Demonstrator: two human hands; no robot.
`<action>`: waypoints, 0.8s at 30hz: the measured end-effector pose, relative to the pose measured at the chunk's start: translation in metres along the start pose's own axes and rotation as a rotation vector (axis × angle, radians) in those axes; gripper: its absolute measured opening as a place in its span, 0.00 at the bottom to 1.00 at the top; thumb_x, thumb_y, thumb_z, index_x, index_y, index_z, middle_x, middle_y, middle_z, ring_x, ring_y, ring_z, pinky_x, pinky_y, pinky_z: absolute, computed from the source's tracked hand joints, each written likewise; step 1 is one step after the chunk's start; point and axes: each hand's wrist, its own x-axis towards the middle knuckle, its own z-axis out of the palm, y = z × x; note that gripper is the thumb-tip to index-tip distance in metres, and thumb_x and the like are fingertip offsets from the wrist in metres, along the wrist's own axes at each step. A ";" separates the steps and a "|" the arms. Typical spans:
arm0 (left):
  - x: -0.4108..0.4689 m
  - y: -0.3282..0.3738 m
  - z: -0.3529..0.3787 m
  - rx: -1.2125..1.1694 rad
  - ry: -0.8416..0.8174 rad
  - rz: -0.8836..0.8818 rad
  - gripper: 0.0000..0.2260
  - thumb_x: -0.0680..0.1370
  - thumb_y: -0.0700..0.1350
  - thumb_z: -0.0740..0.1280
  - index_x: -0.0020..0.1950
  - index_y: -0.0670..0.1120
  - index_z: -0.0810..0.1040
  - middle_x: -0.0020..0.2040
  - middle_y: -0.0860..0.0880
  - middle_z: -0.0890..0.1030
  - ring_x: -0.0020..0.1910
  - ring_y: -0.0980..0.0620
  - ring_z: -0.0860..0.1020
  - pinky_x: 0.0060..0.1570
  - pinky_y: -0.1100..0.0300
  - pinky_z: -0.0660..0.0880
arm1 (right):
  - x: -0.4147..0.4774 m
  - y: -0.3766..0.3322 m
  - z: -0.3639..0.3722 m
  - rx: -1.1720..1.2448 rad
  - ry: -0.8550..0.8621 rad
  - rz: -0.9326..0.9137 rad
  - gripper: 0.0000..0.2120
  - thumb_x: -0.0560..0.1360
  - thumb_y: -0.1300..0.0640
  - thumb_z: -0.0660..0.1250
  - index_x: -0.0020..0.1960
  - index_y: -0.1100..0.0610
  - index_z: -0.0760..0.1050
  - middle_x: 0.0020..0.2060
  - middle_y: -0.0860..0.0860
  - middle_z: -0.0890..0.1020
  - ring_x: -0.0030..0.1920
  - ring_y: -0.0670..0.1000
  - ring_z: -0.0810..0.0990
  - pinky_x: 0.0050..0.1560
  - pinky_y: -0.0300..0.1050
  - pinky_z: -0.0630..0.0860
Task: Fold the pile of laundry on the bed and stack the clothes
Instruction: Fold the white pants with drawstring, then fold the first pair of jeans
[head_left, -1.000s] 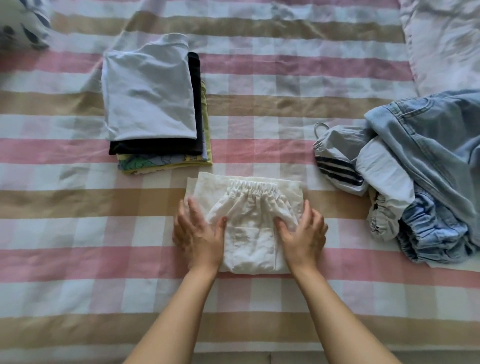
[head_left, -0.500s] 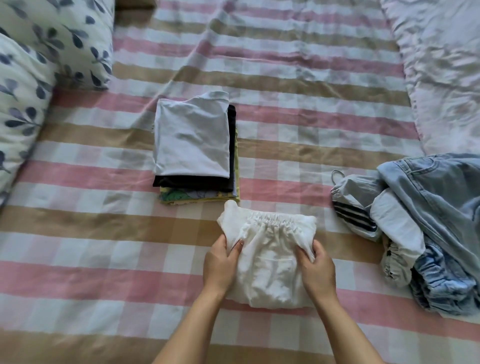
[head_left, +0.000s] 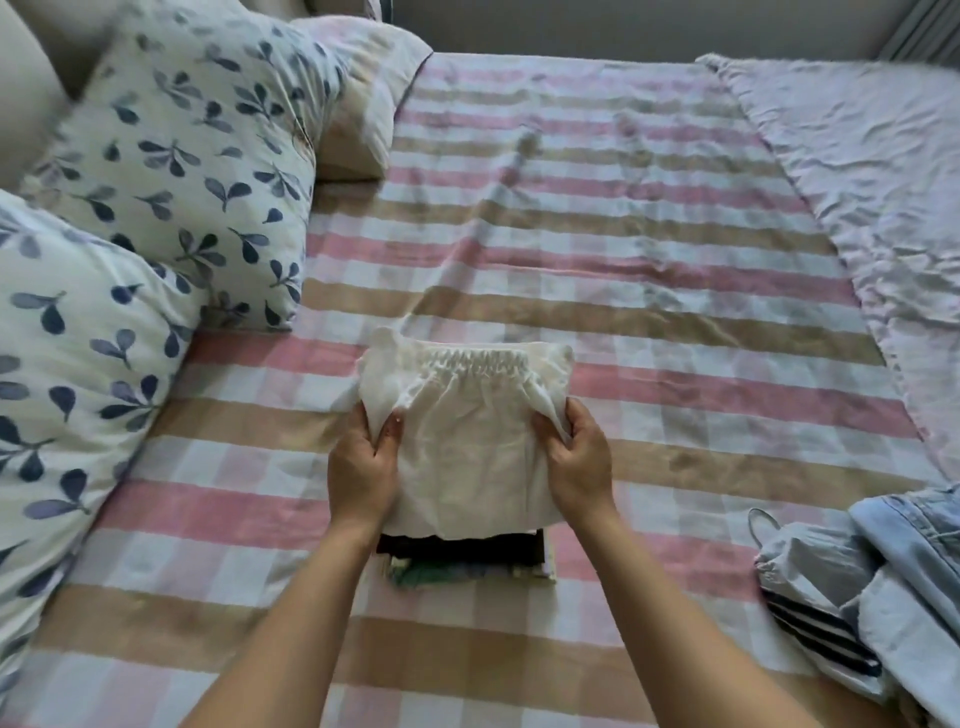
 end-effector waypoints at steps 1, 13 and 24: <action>0.014 -0.008 0.004 0.007 -0.012 -0.014 0.14 0.78 0.47 0.63 0.61 0.43 0.74 0.50 0.49 0.79 0.47 0.52 0.77 0.43 0.64 0.68 | 0.012 0.004 0.009 -0.026 -0.003 0.003 0.01 0.76 0.58 0.65 0.47 0.54 0.75 0.36 0.41 0.77 0.35 0.37 0.75 0.34 0.27 0.66; 0.012 -0.049 0.042 0.614 -0.025 0.460 0.25 0.75 0.44 0.64 0.71 0.42 0.66 0.68 0.40 0.71 0.67 0.40 0.69 0.63 0.40 0.65 | 0.015 0.055 0.047 -0.653 0.125 -0.242 0.25 0.74 0.59 0.65 0.70 0.57 0.65 0.67 0.57 0.68 0.67 0.56 0.64 0.63 0.47 0.62; 0.009 -0.042 0.062 0.713 -0.478 0.226 0.24 0.81 0.53 0.51 0.76 0.54 0.50 0.77 0.53 0.48 0.76 0.52 0.44 0.73 0.49 0.42 | 0.017 0.062 0.051 -0.830 -0.385 -0.121 0.26 0.80 0.48 0.52 0.76 0.45 0.48 0.76 0.46 0.45 0.76 0.47 0.43 0.74 0.52 0.44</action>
